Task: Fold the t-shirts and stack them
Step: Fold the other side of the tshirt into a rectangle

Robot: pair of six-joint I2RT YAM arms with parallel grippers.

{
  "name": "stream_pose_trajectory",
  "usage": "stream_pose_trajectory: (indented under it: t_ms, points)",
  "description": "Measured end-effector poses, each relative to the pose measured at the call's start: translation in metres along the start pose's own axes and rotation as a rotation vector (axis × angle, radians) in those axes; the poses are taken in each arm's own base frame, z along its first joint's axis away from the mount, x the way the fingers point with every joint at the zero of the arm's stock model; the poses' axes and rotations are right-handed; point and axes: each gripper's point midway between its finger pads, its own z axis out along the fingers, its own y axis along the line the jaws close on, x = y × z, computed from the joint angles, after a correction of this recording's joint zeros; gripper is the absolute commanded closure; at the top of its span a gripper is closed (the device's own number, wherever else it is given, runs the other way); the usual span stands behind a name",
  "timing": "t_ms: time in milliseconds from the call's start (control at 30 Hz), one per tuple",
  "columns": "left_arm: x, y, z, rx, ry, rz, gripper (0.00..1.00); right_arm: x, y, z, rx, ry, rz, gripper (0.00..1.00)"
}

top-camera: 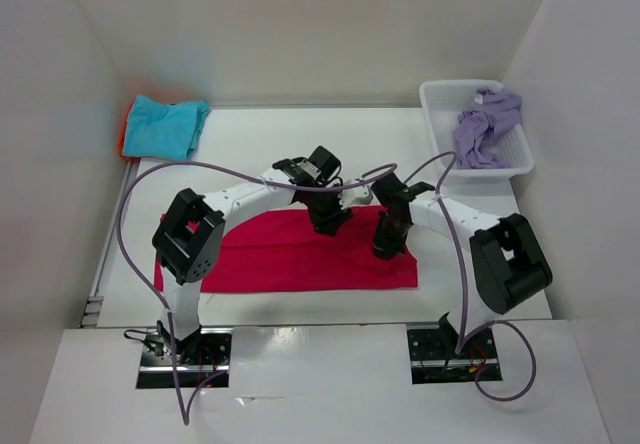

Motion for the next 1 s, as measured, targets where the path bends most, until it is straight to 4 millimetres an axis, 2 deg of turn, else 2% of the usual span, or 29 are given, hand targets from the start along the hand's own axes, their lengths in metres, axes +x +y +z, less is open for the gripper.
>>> stream_pose_trajectory:
  t_ms: [100,233,400,467,533,567,600,667,800,900,933,1000]
  points:
    - [0.005,0.004,0.006,-0.008,0.015,-0.024,0.41,0.015,0.004,-0.012,-0.009,-0.006,-0.011,0.85]
    - [0.007,0.01,0.014,-0.024,0.016,-0.037,0.39,0.049,0.016,-0.016,-0.033,0.029,-0.071,0.85]
    - [0.006,0.016,0.013,-0.041,0.006,-0.048,0.39,0.073,0.002,-0.012,-0.001,0.086,-0.047,0.85]
    - [0.006,0.02,0.009,-0.04,-0.005,-0.064,0.39,0.075,0.0,-0.015,-0.001,0.088,-0.035,0.85]
    - [0.008,0.029,0.001,-0.049,-0.022,-0.075,0.35,0.075,0.002,-0.019,-0.016,0.077,-0.025,0.85]
    - [0.007,0.031,-0.003,-0.053,-0.03,-0.072,0.35,0.074,0.002,-0.022,-0.021,0.069,-0.022,0.81]
    - [0.008,0.035,-0.008,-0.061,-0.036,-0.071,0.33,0.074,0.001,-0.024,-0.022,0.063,-0.017,0.73]
    - [0.008,0.036,-0.014,-0.062,-0.039,-0.043,0.32,0.073,-0.001,-0.028,-0.013,0.052,-0.005,0.68]
    - [0.015,0.013,-0.008,0.014,-0.015,0.039,0.28,0.071,-0.008,-0.034,0.018,0.024,0.026,0.51]
    - [0.025,-0.004,0.002,0.066,0.007,0.068,0.23,0.068,-0.012,-0.039,0.029,-0.008,0.053,0.49]
    - [0.026,-0.007,0.004,0.074,0.009,0.072,0.19,0.067,-0.012,-0.04,0.026,-0.016,0.06,0.49]
    - [0.024,-0.007,0.006,0.073,-0.003,0.082,0.18,0.065,-0.013,-0.04,0.027,-0.029,0.071,0.48]
